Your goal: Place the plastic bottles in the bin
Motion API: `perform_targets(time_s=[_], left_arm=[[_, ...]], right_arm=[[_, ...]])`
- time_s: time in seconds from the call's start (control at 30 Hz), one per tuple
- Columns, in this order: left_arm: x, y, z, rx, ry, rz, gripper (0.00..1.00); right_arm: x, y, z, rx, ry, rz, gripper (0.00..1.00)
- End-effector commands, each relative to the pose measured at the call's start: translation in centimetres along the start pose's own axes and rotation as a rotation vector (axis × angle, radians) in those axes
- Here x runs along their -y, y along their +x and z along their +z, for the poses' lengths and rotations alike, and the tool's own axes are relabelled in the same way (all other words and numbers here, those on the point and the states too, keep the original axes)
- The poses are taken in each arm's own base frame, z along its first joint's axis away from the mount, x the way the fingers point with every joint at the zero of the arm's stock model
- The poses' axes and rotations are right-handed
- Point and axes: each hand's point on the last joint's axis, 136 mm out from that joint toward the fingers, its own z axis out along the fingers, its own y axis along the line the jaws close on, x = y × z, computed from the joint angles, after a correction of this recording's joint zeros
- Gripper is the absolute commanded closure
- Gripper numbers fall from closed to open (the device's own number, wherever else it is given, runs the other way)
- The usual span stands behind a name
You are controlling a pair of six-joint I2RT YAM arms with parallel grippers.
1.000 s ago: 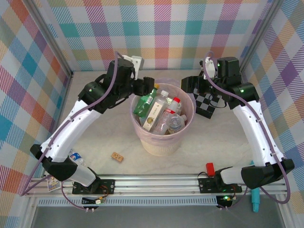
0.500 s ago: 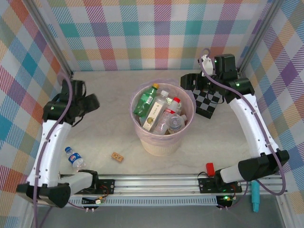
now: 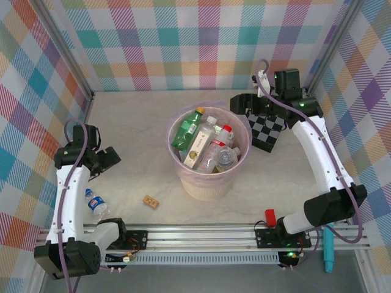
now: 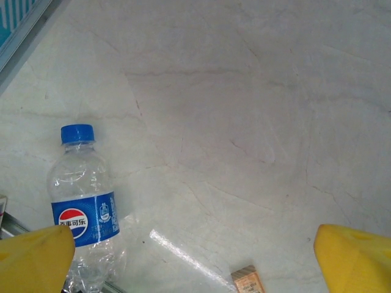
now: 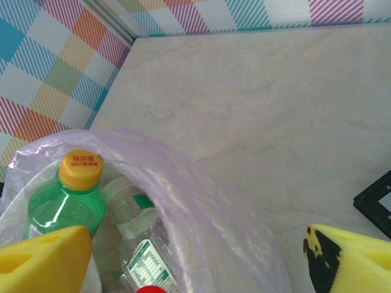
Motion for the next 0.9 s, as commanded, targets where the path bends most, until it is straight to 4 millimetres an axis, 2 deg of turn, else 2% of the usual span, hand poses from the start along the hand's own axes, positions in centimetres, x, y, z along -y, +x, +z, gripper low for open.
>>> perform_targets(time_s=[0.0, 0.17, 0.3, 0.4, 0.57, 0.7, 0.87], left_arm=[[-1.1, 2.2, 0.4, -0.072, 0.000, -0.059, 0.00], [-3.7, 5.2, 2.5, -0.155, -0.035, -0.263, 0.00], [-4.2, 7.0, 4.0, -0.189, -0.031, -0.360, 0.00], [-4.8, 6.4, 3.5, -0.148, -0.057, -0.392, 0.00], [-6.7, 6.9, 3.7, -0.129, -0.150, -0.520, 0.00], [-7.4, 6.4, 4.6, -0.094, -0.158, -0.618, 0.00], [-9.2, 5.9, 6.3, -0.079, -0.189, -0.752, 0.00]], right_arm=[[0.6, 0.2, 0.5, -0.028, -0.037, 0.036, 0.10], [1.7, 0.5, 0.8, -0.051, -0.092, 0.151, 0.04], [3.3, 0.9, 1.3, -0.066, -0.090, 0.187, 0.03], [3.7, 0.7, 1.6, -0.078, -0.099, 0.203, 0.03], [3.9, 0.1, 1.9, -0.073, -0.103, 0.215, 0.03], [4.0, 0.0, 2.2, -0.083, -0.107, 0.219, 0.03], [4.2, -0.3, 2.7, -0.095, -0.117, 0.225, 0.03]])
